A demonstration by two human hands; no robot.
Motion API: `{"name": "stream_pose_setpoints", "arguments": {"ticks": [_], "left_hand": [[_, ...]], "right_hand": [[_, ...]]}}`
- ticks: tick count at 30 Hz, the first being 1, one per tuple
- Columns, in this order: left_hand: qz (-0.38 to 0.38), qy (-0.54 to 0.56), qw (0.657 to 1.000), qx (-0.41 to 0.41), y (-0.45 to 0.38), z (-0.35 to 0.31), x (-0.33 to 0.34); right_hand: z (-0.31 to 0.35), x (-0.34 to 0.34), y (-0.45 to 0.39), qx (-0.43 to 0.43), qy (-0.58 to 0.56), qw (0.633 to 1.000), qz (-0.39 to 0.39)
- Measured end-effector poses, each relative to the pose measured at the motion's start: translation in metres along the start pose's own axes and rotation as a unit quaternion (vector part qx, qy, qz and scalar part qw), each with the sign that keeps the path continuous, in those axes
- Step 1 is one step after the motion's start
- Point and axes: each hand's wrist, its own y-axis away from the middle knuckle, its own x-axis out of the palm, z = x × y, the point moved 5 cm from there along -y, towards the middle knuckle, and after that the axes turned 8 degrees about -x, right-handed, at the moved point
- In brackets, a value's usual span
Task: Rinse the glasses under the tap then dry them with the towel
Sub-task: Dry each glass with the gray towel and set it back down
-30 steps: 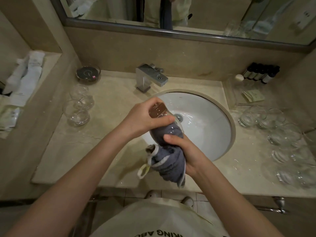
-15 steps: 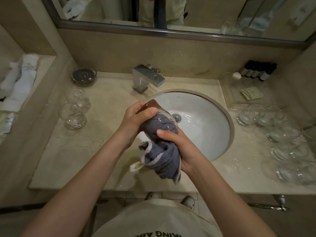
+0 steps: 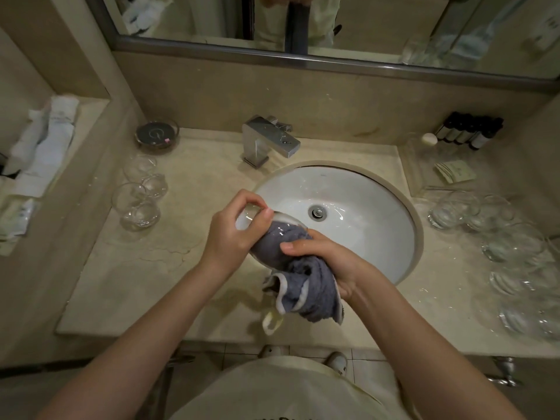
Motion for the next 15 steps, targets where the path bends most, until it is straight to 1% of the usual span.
{"name": "stream_pose_setpoints", "arguments": {"ticks": [1,2,3,4,5,6,7,8,9,11,12,13,14,15], "left_hand": [[-0.006,-0.012,1.000,-0.002,0.001,0.000,-0.002],[-0.002,-0.013,0.999,-0.040,-0.002,0.000,-0.004],[0.020,-0.004,0.993,-0.120,-0.006,0.002,-0.005],[0.056,0.006,0.972,-0.230,-0.008,0.005,-0.006],[0.094,0.005,0.940,-0.329,-0.008,0.008,-0.007],[0.121,-0.008,0.914,-0.386,-0.007,0.010,-0.010],[0.132,-0.035,0.907,-0.398,-0.008,0.011,-0.013],[0.132,-0.054,0.911,-0.388,-0.010,0.009,-0.017],[0.121,-0.056,0.923,-0.360,-0.012,0.009,-0.019],[0.085,-0.025,0.951,-0.297,-0.016,0.006,-0.023],[0.060,0.004,0.968,-0.243,-0.017,0.000,-0.027],[0.042,0.018,0.985,-0.169,-0.018,-0.006,-0.031],[0.036,0.014,0.994,-0.101,-0.018,-0.013,-0.036],[0.044,0.009,0.998,-0.051,-0.019,-0.016,-0.040]], "right_hand": [[-0.002,0.001,-0.001,0.000,-0.007,1.000,0.000],[-0.004,0.001,-0.003,-0.005,-0.001,1.000,-0.008],[-0.005,0.002,-0.005,-0.018,0.017,1.000,-0.018],[-0.005,0.000,-0.007,-0.038,0.056,0.997,-0.029],[-0.005,-0.001,-0.009,-0.060,0.110,0.991,-0.039],[-0.005,0.001,-0.010,-0.076,0.163,0.983,-0.040],[-0.006,0.005,-0.012,-0.086,0.202,0.975,-0.036],[-0.009,0.008,-0.015,-0.086,0.207,0.974,-0.027],[-0.011,0.011,-0.016,-0.082,0.183,0.979,-0.025],[-0.012,0.017,-0.020,-0.064,0.086,0.994,-0.015],[-0.013,0.018,-0.023,-0.055,0.028,0.998,-0.010],[-0.014,0.019,-0.025,-0.050,-0.029,0.998,-0.002],[-0.014,0.021,-0.027,-0.046,-0.078,0.996,0.009],[-0.014,0.026,-0.029,-0.041,-0.112,0.993,0.019]]}}
